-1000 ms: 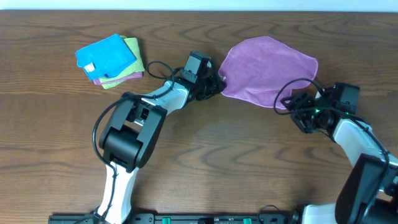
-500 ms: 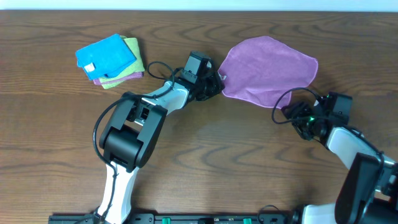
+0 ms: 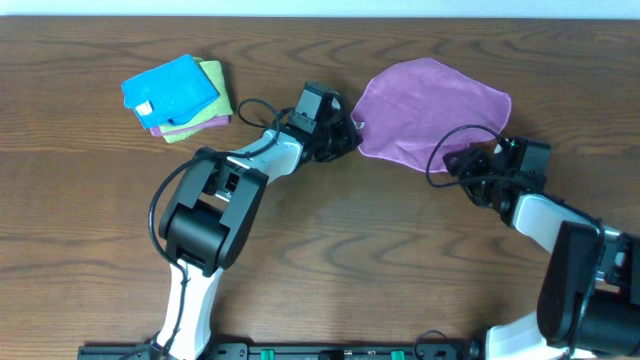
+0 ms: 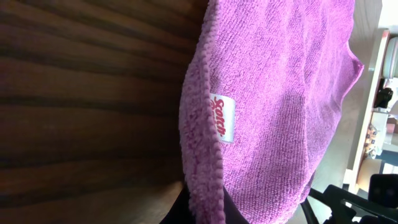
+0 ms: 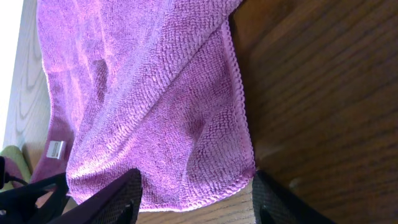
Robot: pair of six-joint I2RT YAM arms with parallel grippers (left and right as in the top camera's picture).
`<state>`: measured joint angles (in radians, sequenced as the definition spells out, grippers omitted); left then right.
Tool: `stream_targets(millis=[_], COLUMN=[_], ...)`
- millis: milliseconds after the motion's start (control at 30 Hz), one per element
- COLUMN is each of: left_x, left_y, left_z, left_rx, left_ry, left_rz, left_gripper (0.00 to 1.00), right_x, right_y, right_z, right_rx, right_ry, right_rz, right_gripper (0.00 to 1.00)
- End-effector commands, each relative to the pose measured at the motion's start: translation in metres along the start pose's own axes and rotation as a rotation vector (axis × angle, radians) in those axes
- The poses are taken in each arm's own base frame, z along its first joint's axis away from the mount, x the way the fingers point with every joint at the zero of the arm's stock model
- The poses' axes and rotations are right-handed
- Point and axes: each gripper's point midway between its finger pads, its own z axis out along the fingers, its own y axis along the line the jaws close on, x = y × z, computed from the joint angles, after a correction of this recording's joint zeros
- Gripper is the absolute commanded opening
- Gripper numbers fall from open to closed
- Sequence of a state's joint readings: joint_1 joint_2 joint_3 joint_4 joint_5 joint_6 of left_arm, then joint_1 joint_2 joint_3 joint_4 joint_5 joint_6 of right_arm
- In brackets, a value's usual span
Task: Fold the cloth
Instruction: 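Grasp the left corner with the left gripper, right gripper the lower corner, then pull both corners apart to flatten the purple cloth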
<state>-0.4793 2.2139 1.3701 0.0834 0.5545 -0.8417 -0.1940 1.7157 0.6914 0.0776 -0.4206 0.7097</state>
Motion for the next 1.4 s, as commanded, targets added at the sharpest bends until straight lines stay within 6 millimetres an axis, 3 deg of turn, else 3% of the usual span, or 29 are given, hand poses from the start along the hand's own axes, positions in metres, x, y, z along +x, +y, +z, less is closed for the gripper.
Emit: stream_targets(millis=[0, 133, 433, 500, 633, 700, 967, 1200, 1367], left_x=[-0.006, -0.009, -0.012, -0.011, -0.010, -0.010, -0.011, -0.039, -0.022], left_y=[0.004, 0.005, 0.007, 0.006, 0.005, 0.005, 0.007, 0.032, 0.041], left_z=[-0.002, -0.005, -0.007, -0.007, -0.007, -0.007, -0.008, -0.032, -0.042], left_rx=[0.010, 0.023, 0.027, 0.032, 0.036, 0.036, 0.034, 0.048, 0.075], left_ry=[0.004, 0.010, 0.011, 0.017, 0.023, 0.023, 0.022, 0.011, 0.122], left_rz=[-0.014, -0.023, -0.017, -0.017, -0.017, -0.017, 0.002, -0.009, -0.008], left_gripper=[0.06, 0.06, 0.06, 0.06, 0.06, 0.06, 0.06, 0.06, 0.06], right_x=[0.023, 0.022, 0.034, 0.037, 0.040, 0.040, 0.053, 0.074, 0.076], right_y=[-0.048, -0.053, -0.066, -0.068, -0.067, -0.068, -0.065, -0.067, -0.044], right_z=[0.013, 0.016, 0.035, 0.038, 0.042, 0.043, 0.042, 0.017, -0.003], right_rx=[0.164, 0.188, 0.204, 0.208, 0.208, 0.214, 0.198, 0.251, 0.192], right_ry=[0.032, 0.019, 0.052, 0.063, 0.066, 0.059, 0.120, 0.222, 0.243], right_rz=[0.059, 0.055, 0.053, 0.053, 0.055, 0.061, 0.078, 0.034, 0.018], right_gripper=[0.58, 0.48, 0.45, 0.36, 0.08, 0.02, 0.01, 0.01, 0.01])
